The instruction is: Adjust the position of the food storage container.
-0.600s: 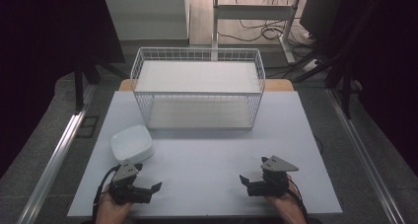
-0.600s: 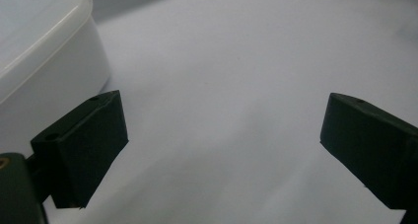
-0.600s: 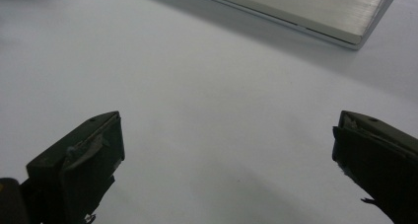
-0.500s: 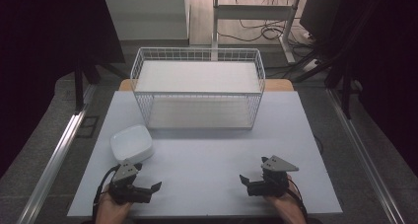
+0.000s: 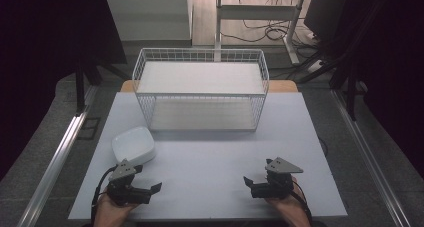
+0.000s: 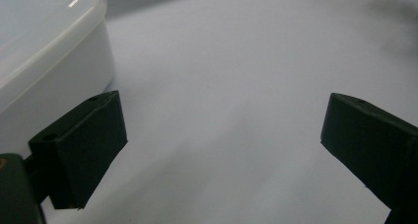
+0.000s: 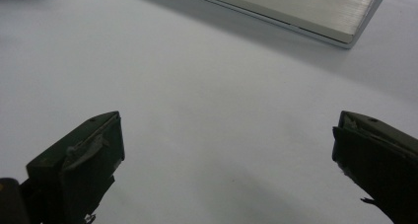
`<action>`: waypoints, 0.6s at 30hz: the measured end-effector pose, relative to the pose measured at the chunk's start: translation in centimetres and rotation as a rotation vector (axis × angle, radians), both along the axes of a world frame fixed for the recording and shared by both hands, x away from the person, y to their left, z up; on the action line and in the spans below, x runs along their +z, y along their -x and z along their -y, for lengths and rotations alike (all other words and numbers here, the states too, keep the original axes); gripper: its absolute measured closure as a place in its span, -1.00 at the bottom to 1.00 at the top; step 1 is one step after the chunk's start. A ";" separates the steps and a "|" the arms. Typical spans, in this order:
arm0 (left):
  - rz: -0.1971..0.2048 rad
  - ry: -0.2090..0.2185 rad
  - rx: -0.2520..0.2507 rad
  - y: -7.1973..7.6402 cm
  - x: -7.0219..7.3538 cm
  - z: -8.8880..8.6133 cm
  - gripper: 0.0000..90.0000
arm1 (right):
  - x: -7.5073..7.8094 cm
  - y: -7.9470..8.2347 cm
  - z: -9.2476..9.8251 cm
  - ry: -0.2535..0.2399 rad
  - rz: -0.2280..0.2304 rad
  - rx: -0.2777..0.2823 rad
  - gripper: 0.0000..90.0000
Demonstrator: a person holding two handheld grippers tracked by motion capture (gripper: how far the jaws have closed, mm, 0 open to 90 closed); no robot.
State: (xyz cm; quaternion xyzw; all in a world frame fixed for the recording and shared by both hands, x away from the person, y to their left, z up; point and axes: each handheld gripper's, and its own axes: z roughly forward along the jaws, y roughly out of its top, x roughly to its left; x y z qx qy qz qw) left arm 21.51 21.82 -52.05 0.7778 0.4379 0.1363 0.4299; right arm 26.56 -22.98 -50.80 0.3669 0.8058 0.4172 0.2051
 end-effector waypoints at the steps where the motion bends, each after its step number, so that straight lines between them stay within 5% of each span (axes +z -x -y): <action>1: 0.000 0.000 0.000 0.0 0.0 0.0 -0.89 | 0.0 0.0 0.0 -0.001 0.001 0.000 -1.00; 4: 0.033 -0.053 0.024 0.4 0.6 -0.2 -0.73 | 0.1 0.0 0.1 -0.003 0.002 0.001 -1.00; 9: 0.062 -0.047 0.032 0.9 1.3 -1.0 -0.35 | 0.3 -0.1 0.1 -0.004 -0.007 -0.002 -1.00; 18: 0.055 -0.066 0.135 1.5 2.2 -3.8 0.31 | 0.9 -0.1 -0.5 0.012 -0.028 -0.004 -0.98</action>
